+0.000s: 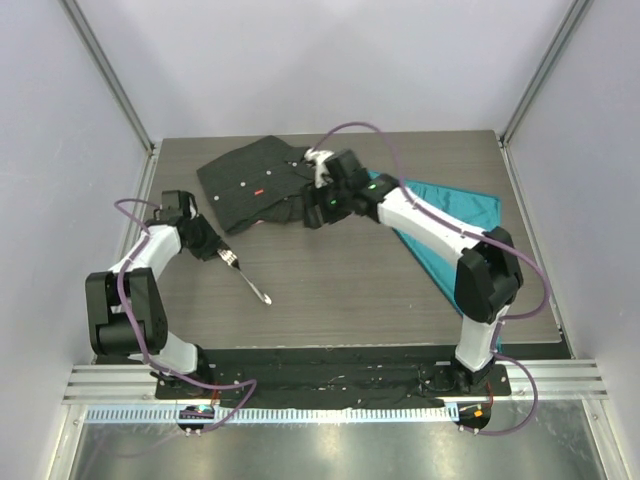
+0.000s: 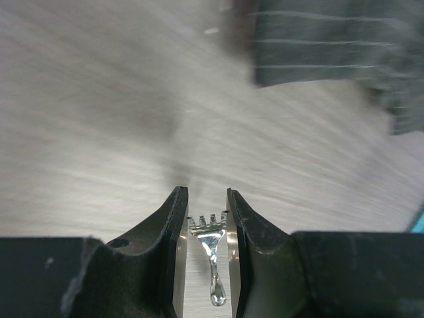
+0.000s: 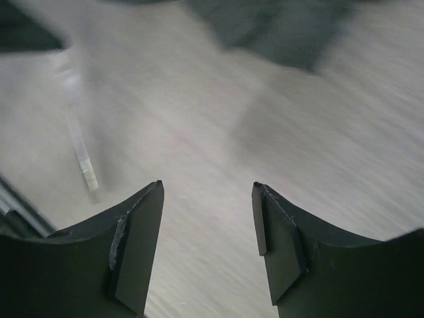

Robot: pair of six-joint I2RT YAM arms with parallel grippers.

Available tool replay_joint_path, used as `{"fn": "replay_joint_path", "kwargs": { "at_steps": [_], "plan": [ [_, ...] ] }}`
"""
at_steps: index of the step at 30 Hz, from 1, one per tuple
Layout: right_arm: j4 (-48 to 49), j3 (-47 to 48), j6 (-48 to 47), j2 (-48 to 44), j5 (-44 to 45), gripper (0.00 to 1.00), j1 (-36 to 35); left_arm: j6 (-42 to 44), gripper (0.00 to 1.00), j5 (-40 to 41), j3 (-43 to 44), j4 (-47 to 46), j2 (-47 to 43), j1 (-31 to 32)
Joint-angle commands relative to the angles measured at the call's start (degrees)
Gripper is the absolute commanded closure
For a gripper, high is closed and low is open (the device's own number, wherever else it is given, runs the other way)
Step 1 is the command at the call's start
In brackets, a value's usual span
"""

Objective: Fold the napkin, place the utensils inside, and roll it up
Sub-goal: Grab a utensil with the left arm, then pass the utensil from the left arm to the right

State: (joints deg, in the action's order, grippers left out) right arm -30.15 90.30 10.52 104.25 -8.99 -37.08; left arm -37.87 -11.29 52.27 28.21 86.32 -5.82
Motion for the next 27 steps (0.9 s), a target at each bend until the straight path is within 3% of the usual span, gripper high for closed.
{"fn": "replay_joint_path", "kwargs": {
  "at_steps": [1,5,12,21,27],
  "plan": [
    [4.48,4.0,-0.68,2.88,2.39,0.37,-8.17,-2.91,1.0,-5.05,3.71,-4.21,1.47,1.43],
    [5.1,6.81,-3.14,7.09,8.46,0.37,-16.25,-3.35,1.0,-7.16,3.98,-6.14,1.92,2.31],
    [5.37,12.0,-4.72,14.3,15.92,0.36,-22.5,-4.84,1.0,-10.15,2.22,-9.39,1.22,3.1],
    [4.66,13.23,-5.95,18.89,27.36,0.35,-27.43,-4.85,1.0,-9.28,0.99,-9.57,-2.48,3.36],
    [4.57,12.44,-5.34,20.29,31.22,0.43,-28.05,-5.02,1.0,-9.45,0.82,-9.92,-2.91,4.07]
  ]
}}
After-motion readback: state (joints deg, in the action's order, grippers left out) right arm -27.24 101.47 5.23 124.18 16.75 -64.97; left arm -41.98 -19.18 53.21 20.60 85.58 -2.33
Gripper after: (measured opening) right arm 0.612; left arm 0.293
